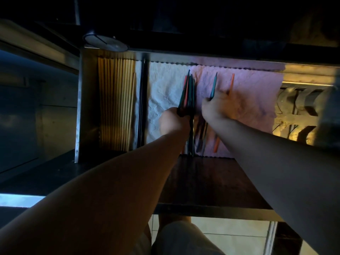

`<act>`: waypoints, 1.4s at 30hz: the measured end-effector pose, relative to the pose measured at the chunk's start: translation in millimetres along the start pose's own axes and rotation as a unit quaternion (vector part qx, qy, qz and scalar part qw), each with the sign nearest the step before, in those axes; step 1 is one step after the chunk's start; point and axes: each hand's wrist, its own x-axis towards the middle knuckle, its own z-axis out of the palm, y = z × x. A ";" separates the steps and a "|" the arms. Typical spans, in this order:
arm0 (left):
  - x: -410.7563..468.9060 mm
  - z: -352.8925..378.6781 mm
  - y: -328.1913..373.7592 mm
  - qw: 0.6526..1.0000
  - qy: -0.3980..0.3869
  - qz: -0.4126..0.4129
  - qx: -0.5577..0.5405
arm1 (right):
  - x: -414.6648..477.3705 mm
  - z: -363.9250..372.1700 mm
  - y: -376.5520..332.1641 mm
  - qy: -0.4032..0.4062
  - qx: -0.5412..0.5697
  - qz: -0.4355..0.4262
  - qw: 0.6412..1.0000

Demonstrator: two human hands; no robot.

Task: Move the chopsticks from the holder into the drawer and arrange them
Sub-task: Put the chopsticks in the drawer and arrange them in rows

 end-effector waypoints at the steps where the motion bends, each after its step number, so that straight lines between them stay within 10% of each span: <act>1: -1.3 1.4 0.4 1.000 0.001 0.005 0.006 | -1.2 -2.7 -0.7 0.021 -0.012 -0.002 1.000; 26: 0.7 25.0 34.5 0.973 0.003 0.061 0.221 | -20.5 -38.8 19.9 -0.032 0.448 0.001 0.894; 42: -4.1 -3.9 32.3 0.988 -0.026 0.090 0.123 | -28.0 -37.9 26.2 -0.014 0.407 -0.038 0.912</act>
